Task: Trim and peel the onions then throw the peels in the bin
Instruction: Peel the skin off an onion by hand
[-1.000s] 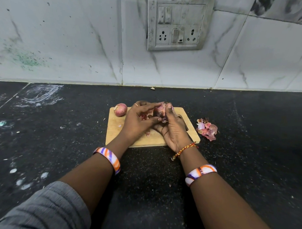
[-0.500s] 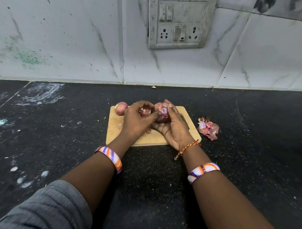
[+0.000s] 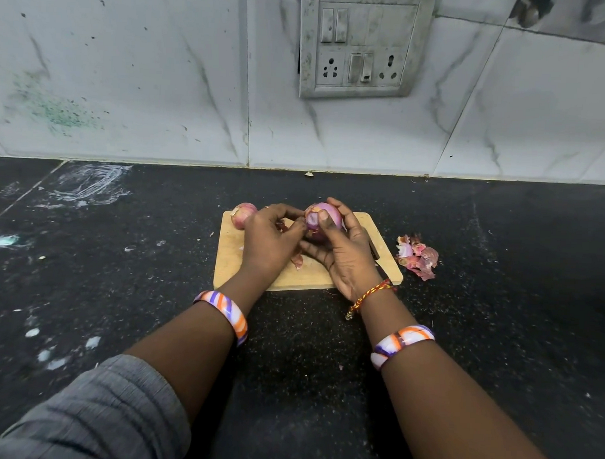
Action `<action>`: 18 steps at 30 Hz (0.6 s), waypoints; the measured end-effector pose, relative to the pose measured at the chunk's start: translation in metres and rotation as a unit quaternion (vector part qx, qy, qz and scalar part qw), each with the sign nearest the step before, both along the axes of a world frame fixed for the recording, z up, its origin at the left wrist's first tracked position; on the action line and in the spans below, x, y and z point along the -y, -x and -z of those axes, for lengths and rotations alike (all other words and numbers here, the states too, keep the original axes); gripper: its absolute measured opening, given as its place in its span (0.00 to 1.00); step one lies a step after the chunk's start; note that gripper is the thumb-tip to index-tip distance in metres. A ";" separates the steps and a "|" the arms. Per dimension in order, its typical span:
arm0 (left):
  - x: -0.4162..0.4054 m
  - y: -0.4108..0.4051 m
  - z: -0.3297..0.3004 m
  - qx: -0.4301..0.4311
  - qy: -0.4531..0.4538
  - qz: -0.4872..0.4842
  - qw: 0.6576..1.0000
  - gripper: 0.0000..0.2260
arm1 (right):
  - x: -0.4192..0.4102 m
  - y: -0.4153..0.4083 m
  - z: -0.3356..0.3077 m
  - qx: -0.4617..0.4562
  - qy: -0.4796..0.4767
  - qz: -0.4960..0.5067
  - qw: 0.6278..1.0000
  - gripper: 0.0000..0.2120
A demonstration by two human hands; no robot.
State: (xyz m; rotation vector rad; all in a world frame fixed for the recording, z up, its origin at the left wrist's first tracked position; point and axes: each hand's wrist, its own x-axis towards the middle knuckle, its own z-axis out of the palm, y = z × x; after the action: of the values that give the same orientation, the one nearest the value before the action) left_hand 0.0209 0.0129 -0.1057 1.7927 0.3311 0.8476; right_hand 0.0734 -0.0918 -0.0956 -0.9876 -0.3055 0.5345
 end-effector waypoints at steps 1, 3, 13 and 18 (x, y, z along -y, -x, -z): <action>0.001 0.000 0.000 -0.004 0.008 0.000 1.000 0.03 | 0.000 0.000 0.000 0.001 0.003 -0.001 1.000 0.11; 0.002 0.000 -0.001 -0.007 0.019 -0.002 1.000 0.03 | 0.001 0.000 0.000 0.002 0.003 -0.005 1.000 0.12; -0.002 -0.005 -0.002 -0.020 0.043 -0.004 0.999 0.09 | -0.001 0.005 0.000 0.033 0.030 -0.003 0.999 0.14; -0.002 -0.006 0.000 -0.032 0.056 0.022 0.998 0.12 | 0.003 0.002 0.003 0.024 0.003 -0.022 0.999 0.18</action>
State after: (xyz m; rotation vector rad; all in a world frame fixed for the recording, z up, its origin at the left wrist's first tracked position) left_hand 0.0271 0.0152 -0.1052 1.7181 0.3719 0.7287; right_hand 0.0710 -0.0950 -0.0984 -1.0033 -0.3699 0.5525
